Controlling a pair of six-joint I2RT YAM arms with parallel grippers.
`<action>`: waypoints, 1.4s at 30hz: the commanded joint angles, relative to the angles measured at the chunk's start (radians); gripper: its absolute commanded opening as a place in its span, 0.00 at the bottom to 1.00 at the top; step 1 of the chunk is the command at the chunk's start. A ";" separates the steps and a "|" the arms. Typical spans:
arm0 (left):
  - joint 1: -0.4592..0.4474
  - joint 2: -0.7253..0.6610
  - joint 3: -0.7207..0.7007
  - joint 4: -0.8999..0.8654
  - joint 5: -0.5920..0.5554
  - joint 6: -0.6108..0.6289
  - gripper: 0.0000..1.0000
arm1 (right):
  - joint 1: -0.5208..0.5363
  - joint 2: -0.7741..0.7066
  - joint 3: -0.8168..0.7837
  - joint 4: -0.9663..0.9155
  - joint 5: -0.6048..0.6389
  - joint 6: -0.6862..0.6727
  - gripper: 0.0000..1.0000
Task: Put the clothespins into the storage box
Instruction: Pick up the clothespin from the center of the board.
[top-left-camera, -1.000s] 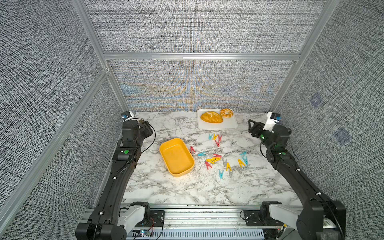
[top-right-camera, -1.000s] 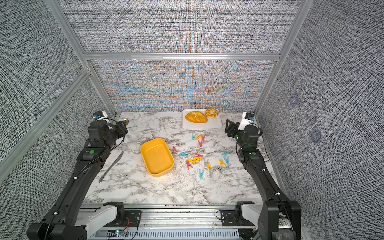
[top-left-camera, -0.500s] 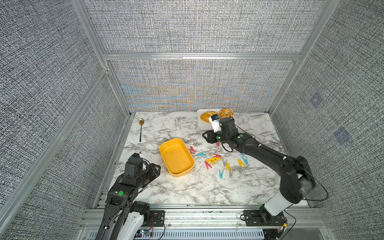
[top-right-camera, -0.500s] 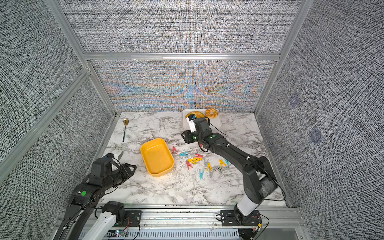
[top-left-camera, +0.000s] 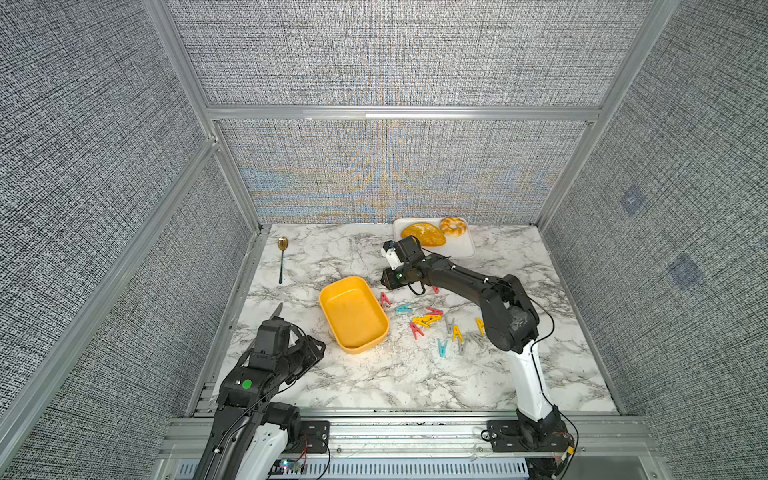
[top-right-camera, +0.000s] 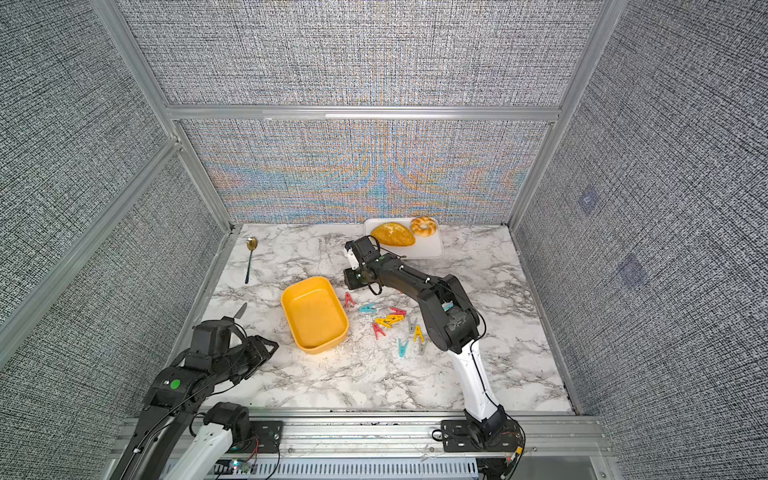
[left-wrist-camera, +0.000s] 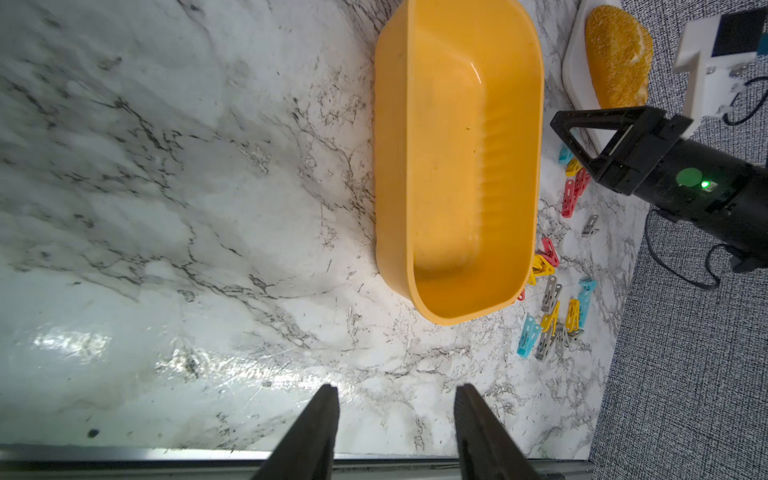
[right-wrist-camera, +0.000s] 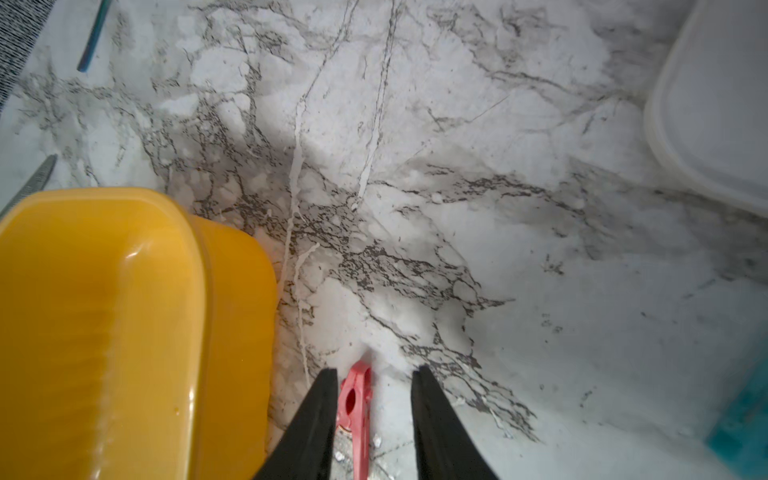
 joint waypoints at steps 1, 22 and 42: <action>-0.001 0.009 -0.005 0.013 0.010 0.002 0.51 | 0.010 -0.009 -0.016 -0.037 0.037 -0.027 0.35; -0.001 0.019 -0.029 0.079 0.035 -0.027 0.51 | 0.058 -0.029 -0.119 -0.029 0.099 -0.042 0.26; -0.001 0.023 -0.023 0.101 0.043 -0.033 0.52 | 0.069 -0.003 -0.101 -0.044 0.157 -0.050 0.05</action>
